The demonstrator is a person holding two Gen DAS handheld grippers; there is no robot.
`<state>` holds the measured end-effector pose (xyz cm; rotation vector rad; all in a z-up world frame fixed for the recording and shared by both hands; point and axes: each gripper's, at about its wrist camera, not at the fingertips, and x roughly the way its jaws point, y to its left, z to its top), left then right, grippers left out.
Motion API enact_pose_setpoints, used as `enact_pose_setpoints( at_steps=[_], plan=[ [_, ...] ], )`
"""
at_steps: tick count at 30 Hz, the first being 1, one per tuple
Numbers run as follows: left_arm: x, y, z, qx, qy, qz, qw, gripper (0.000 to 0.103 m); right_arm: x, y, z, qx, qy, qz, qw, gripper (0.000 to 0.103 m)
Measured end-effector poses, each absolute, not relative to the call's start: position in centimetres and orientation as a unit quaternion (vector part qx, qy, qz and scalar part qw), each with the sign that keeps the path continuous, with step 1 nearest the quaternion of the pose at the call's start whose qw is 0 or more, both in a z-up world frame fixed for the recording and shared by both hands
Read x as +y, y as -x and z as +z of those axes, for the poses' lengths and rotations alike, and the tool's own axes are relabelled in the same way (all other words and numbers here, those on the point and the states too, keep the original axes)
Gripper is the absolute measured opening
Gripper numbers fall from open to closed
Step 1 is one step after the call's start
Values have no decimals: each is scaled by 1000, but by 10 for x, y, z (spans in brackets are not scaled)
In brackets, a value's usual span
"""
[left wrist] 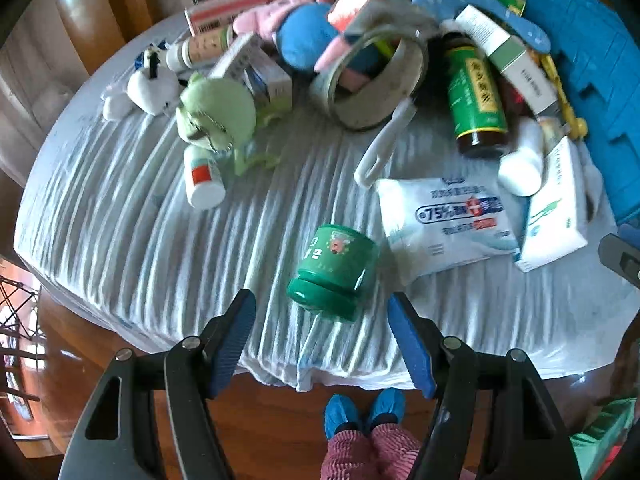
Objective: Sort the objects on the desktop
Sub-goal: 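Move both tools back over the pile, then grasp the green jar with the left tool while the right tool grasps a white medicine box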
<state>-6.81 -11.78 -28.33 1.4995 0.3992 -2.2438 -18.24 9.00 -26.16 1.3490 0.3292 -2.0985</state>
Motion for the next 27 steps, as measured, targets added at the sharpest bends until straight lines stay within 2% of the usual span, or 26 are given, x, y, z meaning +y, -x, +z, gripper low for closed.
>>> enact_pose_setpoints(
  at_steps=[6,10,12,14,15,16,27],
  plan=[
    [-121,80,-300,139,-549,-799,204,54,73,191,-274,95,-520,-790,311,103],
    [-118,85,-303,140,-545,-803,195,48,60,195,-288,110,-534,-780,307,103],
    [-117,87,-304,140,-542,-805,194,47,61,195,-293,124,-536,-781,296,92],
    [-118,88,-304,142,-538,-807,196,47,67,198,-296,131,-541,-780,287,61],
    [-119,88,-305,145,-536,-808,198,47,71,200,-298,131,-545,-779,282,53],
    [-121,89,-305,149,-533,-808,202,47,75,202,-299,134,-548,-778,276,39],
    [-120,84,-307,154,-530,-808,207,47,72,206,-307,148,-539,-781,278,40]
  ],
)
